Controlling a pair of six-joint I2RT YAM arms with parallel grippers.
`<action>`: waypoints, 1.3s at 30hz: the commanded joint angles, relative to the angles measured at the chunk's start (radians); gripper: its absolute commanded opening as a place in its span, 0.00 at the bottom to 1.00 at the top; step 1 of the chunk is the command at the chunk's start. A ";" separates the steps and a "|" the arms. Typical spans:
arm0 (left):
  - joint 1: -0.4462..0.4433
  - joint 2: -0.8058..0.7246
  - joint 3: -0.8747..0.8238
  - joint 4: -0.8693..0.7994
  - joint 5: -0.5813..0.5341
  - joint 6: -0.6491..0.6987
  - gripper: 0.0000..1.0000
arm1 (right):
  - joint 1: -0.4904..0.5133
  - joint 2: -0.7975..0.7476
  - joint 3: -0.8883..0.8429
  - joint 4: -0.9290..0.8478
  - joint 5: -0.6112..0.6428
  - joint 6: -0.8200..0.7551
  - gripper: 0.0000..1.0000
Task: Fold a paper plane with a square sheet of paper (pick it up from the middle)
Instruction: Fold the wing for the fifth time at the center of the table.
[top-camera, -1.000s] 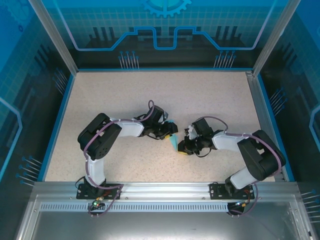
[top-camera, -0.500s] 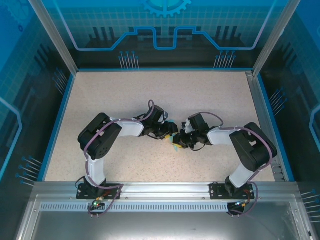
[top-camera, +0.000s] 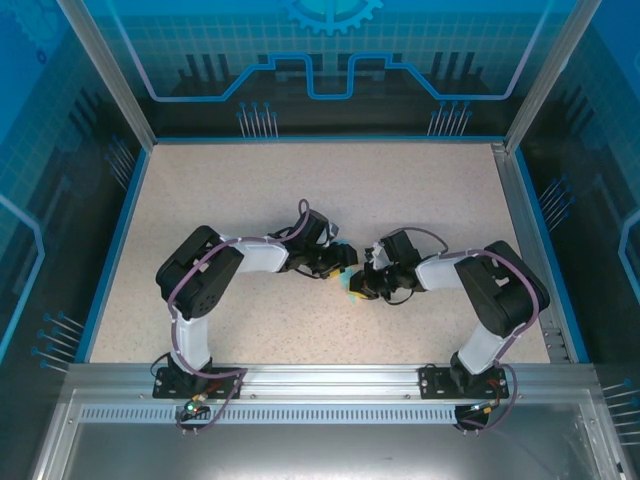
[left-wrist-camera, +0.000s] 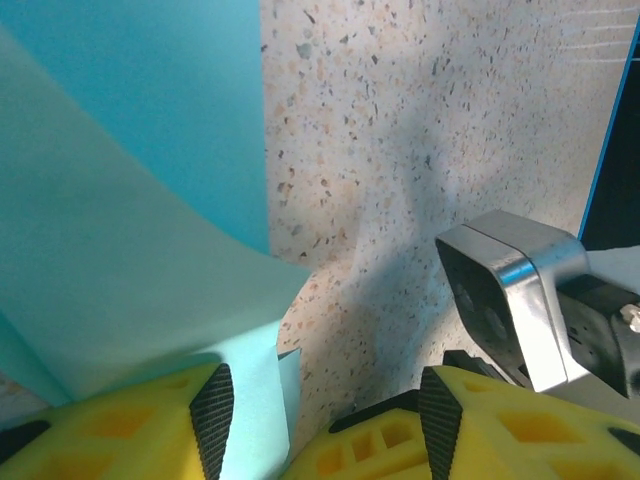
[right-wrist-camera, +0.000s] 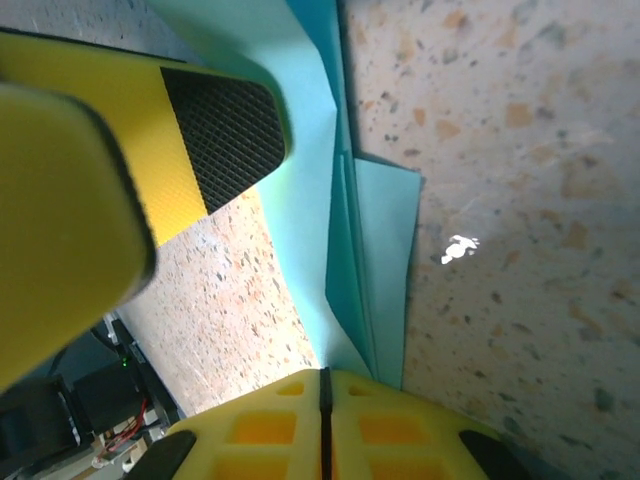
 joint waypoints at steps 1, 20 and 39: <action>0.008 -0.048 0.006 -0.019 0.030 0.056 0.58 | -0.002 0.082 -0.047 -0.130 0.063 -0.018 0.09; 0.033 0.010 -0.005 0.033 -0.010 0.086 0.59 | -0.004 0.102 -0.037 -0.128 0.058 -0.021 0.07; 0.117 0.077 0.092 -0.043 0.017 0.174 0.59 | -0.003 0.110 -0.046 -0.190 0.070 -0.091 0.03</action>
